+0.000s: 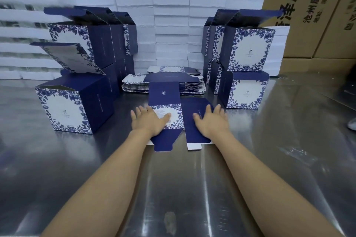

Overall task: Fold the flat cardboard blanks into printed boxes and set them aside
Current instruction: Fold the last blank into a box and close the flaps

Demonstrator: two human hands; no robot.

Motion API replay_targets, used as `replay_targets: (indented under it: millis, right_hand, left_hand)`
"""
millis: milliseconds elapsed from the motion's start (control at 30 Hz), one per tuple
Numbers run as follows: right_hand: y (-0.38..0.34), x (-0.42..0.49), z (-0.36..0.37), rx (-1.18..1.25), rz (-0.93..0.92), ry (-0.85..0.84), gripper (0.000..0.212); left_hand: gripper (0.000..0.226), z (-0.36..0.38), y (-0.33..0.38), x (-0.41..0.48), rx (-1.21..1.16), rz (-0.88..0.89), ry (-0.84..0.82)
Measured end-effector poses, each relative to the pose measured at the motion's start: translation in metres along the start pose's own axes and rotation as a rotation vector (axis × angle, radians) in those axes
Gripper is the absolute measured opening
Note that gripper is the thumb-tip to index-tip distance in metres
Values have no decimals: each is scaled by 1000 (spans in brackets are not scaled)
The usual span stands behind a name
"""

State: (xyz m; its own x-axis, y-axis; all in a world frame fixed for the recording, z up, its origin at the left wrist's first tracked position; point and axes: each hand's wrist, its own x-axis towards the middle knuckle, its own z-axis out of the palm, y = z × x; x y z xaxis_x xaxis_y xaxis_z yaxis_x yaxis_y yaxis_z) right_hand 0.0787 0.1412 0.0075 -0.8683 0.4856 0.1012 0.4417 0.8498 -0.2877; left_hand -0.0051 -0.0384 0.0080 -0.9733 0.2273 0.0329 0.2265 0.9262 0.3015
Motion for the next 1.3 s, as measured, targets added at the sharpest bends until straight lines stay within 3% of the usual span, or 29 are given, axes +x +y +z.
replay_targets:
  millis: [100,167,233,367,500,600,700,800,867,933,1033,1167,1300]
  right_hand:
    - [15,2,-12,431,-11,214,51]
    - [23,5,-22,795,-3,246,33]
    - [24,5,-29,1148,51,196,16]
    - [15,0,-33,1551,78,33,13]
    - [11,-6,-35,1741,-23,-119,22]
    - [8,-10,-36,1753,-113,-217,39]
    - [6,-12,-33,1629,-224,-259,66]
    - [5,-14,-30,1438,-260,-233,80]
    - [6,-12,-26,1327,-232,-187,81]
    - [6,-9,-22,1285,-184,-150,74]
    - [6,-5,-19,1264,-101,-81,70]
    - [5,-6,-19,1352,-113,-171,92]
    - [5,-8,-19,1311,-170,-180,113]
  left_hand:
    - [30,-10,-6,-1,-498,-20,279]
    - [22,-24,-4,-2,-960,-39,311]
    - [20,-37,4,-5,-1328,-29,220]
    - [43,-41,15,-12,-1556,148,65]
    - [71,-38,17,-17,-1524,320,19]
    - [85,-37,21,-24,-1461,407,-52]
    - [101,-33,22,-28,-1450,345,-108]
    - [74,-28,19,-27,-1525,299,-154]
    - [79,-30,19,-26,-1643,307,-213]
    - [89,-32,20,-20,-1702,254,-156]
    - [79,-30,23,-15,-1629,250,-80]
    - [68,-19,20,-22,-1232,374,22]
    - [83,-17,20,-19,-1281,390,18]
